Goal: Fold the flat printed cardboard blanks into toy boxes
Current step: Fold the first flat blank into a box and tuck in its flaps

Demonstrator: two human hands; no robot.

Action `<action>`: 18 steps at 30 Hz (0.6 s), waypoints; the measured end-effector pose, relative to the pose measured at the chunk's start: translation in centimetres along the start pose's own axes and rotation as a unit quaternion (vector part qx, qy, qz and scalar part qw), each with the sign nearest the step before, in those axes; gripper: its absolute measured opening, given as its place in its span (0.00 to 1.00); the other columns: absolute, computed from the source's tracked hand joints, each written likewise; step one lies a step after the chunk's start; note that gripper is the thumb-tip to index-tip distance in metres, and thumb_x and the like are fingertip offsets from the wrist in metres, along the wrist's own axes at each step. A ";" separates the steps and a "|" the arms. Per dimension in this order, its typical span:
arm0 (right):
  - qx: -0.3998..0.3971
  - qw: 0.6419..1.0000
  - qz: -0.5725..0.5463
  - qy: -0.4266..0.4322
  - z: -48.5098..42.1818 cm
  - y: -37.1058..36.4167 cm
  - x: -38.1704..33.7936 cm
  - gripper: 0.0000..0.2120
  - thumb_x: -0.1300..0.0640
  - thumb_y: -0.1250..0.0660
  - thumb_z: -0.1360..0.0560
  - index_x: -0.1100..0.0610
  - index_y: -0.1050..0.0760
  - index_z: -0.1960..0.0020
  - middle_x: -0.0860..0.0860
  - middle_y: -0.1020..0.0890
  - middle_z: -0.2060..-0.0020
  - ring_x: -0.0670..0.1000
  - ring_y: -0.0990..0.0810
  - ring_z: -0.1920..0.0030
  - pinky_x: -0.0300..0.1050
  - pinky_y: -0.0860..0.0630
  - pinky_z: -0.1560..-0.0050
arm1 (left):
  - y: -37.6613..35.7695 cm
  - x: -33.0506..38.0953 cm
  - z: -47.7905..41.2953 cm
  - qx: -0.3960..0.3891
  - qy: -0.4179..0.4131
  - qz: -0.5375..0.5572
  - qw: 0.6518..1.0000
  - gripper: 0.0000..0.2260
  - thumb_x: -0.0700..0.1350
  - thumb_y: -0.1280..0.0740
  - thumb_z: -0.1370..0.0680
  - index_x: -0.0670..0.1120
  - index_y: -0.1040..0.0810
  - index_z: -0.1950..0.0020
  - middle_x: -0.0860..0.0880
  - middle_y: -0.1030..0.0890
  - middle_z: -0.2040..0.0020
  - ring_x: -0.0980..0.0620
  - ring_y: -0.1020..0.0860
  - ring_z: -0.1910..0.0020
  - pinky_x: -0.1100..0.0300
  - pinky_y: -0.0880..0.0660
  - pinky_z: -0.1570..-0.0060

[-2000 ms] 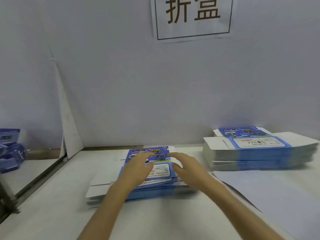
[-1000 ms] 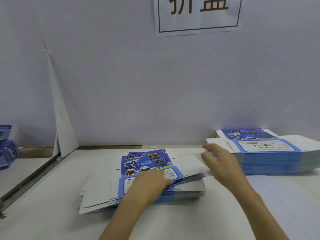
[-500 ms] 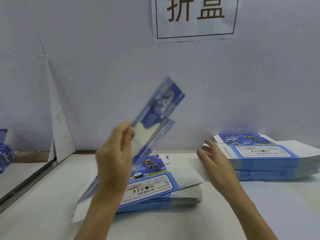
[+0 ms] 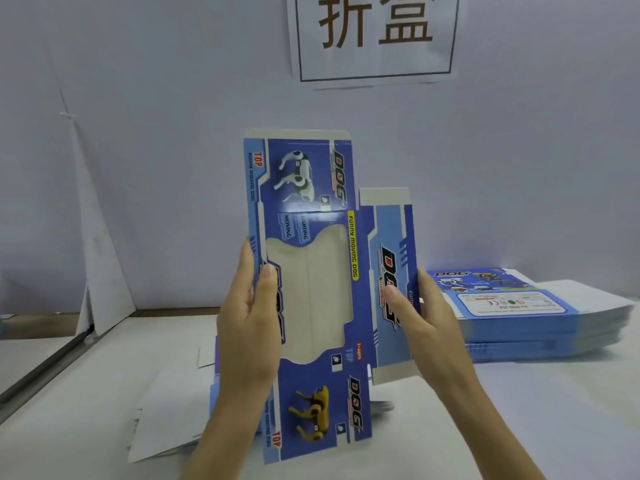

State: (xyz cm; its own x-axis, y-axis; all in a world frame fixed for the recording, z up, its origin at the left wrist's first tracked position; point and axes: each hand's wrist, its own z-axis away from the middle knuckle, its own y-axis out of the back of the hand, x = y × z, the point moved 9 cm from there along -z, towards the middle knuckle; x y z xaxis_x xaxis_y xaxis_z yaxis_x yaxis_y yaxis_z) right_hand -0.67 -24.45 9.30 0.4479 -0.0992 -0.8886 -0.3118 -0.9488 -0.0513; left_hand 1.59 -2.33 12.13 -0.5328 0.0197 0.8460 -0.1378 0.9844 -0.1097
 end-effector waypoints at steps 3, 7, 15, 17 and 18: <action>-0.008 1.000 0.005 -0.016 -0.2 0.3 0.5 0.17 0.41 0.34 0.34 0.44 0.28 0.47 0.37 0.18 0.55 0.43 0.17 0.51 0.38 0.21 0.66 | -0.4 -0.3 0.2 -0.009 0.007 -0.009 1.000 0.20 0.49 0.43 0.18 0.62 0.39 0.26 0.64 0.24 0.43 0.66 0.22 0.52 0.70 0.23 0.63; -0.012 1.000 0.019 -0.014 -0.2 0.3 0.5 0.21 0.37 0.34 0.38 0.43 0.28 0.47 0.35 0.19 0.55 0.42 0.18 0.50 0.38 0.21 0.65 | -0.5 -0.8 0.2 -0.012 0.025 0.000 1.000 0.20 0.50 0.44 0.18 0.64 0.40 0.27 0.62 0.24 0.43 0.66 0.22 0.54 0.71 0.24 0.67; -0.042 0.999 0.021 -0.027 0.4 -0.9 0.6 0.25 0.32 0.29 0.36 0.43 0.28 0.45 0.38 0.18 0.55 0.42 0.17 0.52 0.36 0.21 0.63 | -0.9 -1.1 0.2 -0.021 0.048 -0.008 0.999 0.17 0.59 0.46 0.23 0.71 0.41 0.35 0.64 0.23 0.47 0.63 0.22 0.51 0.72 0.25 0.70; -0.068 0.997 0.019 -0.036 0.8 -2.0 0.8 0.28 0.31 0.31 0.39 0.42 0.28 0.44 0.37 0.18 0.55 0.41 0.17 0.52 0.34 0.22 0.63 | -1.5 -1.3 0.6 -0.028 0.044 -0.031 0.998 0.16 0.57 0.46 0.20 0.71 0.43 0.34 0.68 0.21 0.57 0.68 0.22 0.60 0.72 0.27 0.72; -0.083 0.996 0.018 -0.038 1.0 -2.6 0.8 0.30 0.30 0.32 0.41 0.42 0.29 0.43 0.36 0.18 0.55 0.41 0.17 0.52 0.33 0.22 0.63 | -1.9 -1.3 0.9 -0.035 0.044 -0.040 0.998 0.18 0.59 0.47 0.21 0.71 0.44 0.32 0.69 0.21 0.56 0.67 0.22 0.60 0.72 0.26 0.71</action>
State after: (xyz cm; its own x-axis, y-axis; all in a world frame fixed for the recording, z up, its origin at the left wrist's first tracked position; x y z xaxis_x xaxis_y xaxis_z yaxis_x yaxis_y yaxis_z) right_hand -0.34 -21.81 8.22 0.3728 -0.1163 -0.9206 -0.1814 -0.9821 0.0507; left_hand 1.79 -4.36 10.73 -0.4468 -0.0467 0.8934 -0.1157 0.9933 -0.0059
